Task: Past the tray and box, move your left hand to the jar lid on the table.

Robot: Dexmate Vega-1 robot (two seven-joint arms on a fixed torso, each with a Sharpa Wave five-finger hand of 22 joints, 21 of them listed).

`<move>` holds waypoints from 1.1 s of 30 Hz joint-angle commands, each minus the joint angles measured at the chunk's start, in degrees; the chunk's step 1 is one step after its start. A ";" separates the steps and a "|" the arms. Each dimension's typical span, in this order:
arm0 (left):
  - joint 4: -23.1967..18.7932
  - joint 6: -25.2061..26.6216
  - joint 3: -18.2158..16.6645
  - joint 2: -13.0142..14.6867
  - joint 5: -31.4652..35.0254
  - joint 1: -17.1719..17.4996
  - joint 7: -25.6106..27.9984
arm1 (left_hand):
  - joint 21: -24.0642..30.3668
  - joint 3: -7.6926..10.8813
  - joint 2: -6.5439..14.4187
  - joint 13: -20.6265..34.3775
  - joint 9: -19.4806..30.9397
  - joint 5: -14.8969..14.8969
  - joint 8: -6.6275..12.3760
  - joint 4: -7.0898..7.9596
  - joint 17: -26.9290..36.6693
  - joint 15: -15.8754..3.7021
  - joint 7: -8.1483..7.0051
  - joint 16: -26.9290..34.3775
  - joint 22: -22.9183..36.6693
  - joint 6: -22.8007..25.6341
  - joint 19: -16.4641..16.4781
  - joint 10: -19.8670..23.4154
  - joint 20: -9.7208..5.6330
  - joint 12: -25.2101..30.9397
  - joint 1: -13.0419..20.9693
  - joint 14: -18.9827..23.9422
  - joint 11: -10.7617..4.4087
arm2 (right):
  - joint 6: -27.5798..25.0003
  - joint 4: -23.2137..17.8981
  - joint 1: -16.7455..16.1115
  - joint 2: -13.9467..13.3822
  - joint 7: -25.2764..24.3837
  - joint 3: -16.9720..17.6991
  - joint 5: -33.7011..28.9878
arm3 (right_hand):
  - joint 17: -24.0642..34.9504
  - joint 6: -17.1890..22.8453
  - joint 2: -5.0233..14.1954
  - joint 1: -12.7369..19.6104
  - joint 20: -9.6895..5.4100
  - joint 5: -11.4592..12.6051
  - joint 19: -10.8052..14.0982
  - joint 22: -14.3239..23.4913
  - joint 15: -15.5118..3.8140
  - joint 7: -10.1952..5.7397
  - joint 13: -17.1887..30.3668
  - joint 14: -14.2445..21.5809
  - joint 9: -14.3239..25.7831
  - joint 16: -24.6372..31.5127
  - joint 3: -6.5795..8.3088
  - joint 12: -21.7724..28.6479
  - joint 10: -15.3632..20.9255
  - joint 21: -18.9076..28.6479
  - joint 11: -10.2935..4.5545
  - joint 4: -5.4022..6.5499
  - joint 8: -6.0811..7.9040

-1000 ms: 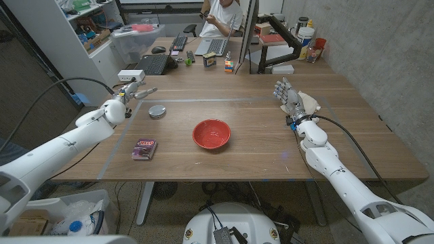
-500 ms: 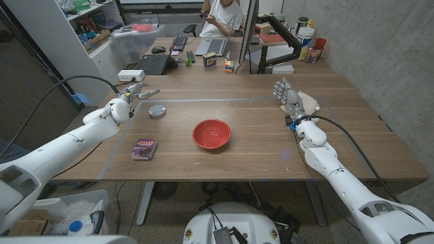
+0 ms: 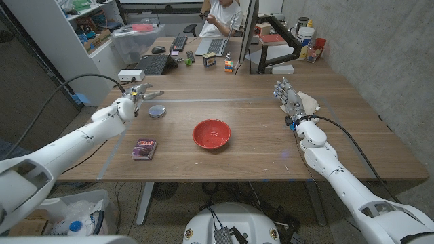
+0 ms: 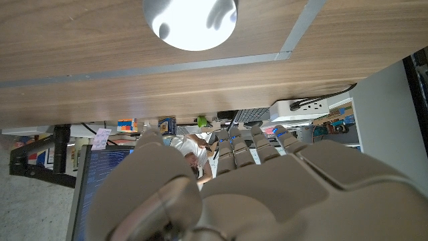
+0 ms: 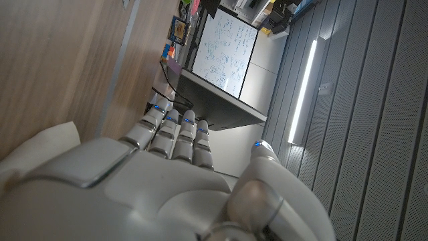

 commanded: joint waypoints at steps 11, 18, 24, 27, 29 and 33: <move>2.83 1.43 1.87 -3.06 -0.60 -0.87 0.34 | -0.21 -0.45 0.19 0.18 0.29 0.44 0.00 0.25 0.22 -1.27 -0.44 0.23 0.12 0.30 -0.23 0.38 0.22 -0.06 0.76 0.37 -0.39 | 2.30 6.72 4.59 1.43 3.91 -0.38 0.53 | 0.26 0.49 0.46 -0.24 0.52 0.30 0.16 0.24 0.07 0.09 0.31 0.12 0.29 -0.07 -0.06 -0.16 0.33 -0.18 -0.12 -0.08 0.38; 1.89 1.94 2.07 -2.85 -0.72 -0.30 0.44 | -0.29 -0.51 0.22 0.19 0.29 0.47 0.02 0.25 0.23 -1.33 -0.47 0.25 0.13 0.37 -0.22 0.40 0.23 -0.07 0.81 0.43 -0.43 | 3.01 7.72 4.91 1.84 4.78 -0.28 0.75 | 0.26 0.50 0.47 -0.25 0.58 0.30 0.13 0.24 0.09 0.01 0.31 0.12 0.29 -0.07 -0.07 -0.16 0.38 -0.20 -0.08 -0.08 0.38; 1.91 1.57 2.23 -2.93 -0.83 -0.20 0.63 | -0.34 -0.56 0.24 0.20 0.30 0.49 0.02 0.25 0.24 -1.33 -0.47 0.24 0.13 0.38 -0.17 0.52 0.21 -0.04 0.85 0.44 -0.48 | 3.06 7.50 4.98 1.69 4.89 -0.32 0.46 | 0.26 0.49 0.48 -0.24 0.59 0.30 0.14 0.24 0.03 -0.05 0.31 0.10 0.29 -0.08 -0.06 -0.16 0.39 -0.21 -0.09 -0.09 0.37; 2.43 1.45 2.37 -3.16 -0.75 -0.50 0.65 | -0.39 -0.59 0.25 0.20 0.30 0.51 0.02 0.25 0.25 -1.36 -0.49 0.23 0.14 0.39 -0.19 0.60 0.24 -0.02 0.88 0.43 -0.45 | 3.04 7.71 5.34 1.66 4.97 -0.33 0.36 | 0.26 0.51 0.49 -0.23 0.60 0.30 0.13 0.24 0.03 -0.08 0.31 0.07 0.29 -0.09 -0.06 -0.17 0.39 -0.22 -0.14 -0.10 0.38; 3.02 1.20 2.42 -3.38 -0.80 -0.79 0.70 | -0.42 -0.61 0.26 0.20 0.30 0.52 0.02 0.25 0.25 -1.39 -0.49 0.22 0.14 0.38 -0.20 0.62 0.25 -0.02 0.89 0.42 -0.51 | 3.08 7.98 5.63 1.72 5.00 -0.33 0.31 | 0.26 0.50 0.50 -0.22 0.58 0.30 0.14 0.24 0.04 -0.06 0.31 0.09 0.29 -0.09 -0.06 -0.19 0.35 -0.22 -0.15 -0.10 0.37; 4.30 0.49 2.58 -3.90 -0.81 -1.56 0.81 | -0.47 -0.64 0.27 0.21 0.30 0.54 0.00 0.26 0.26 -1.36 -0.56 0.24 0.15 0.35 -0.21 0.63 0.24 -0.03 0.92 0.47 -0.49 | 3.21 8.63 6.24 1.82 4.97 -0.38 0.09 | 0.26 0.50 0.49 -0.22 0.59 0.29 0.15 0.24 0.03 -0.06 0.31 0.10 0.29 -0.08 -0.07 -0.19 0.39 -0.23 -0.23 -0.11 0.36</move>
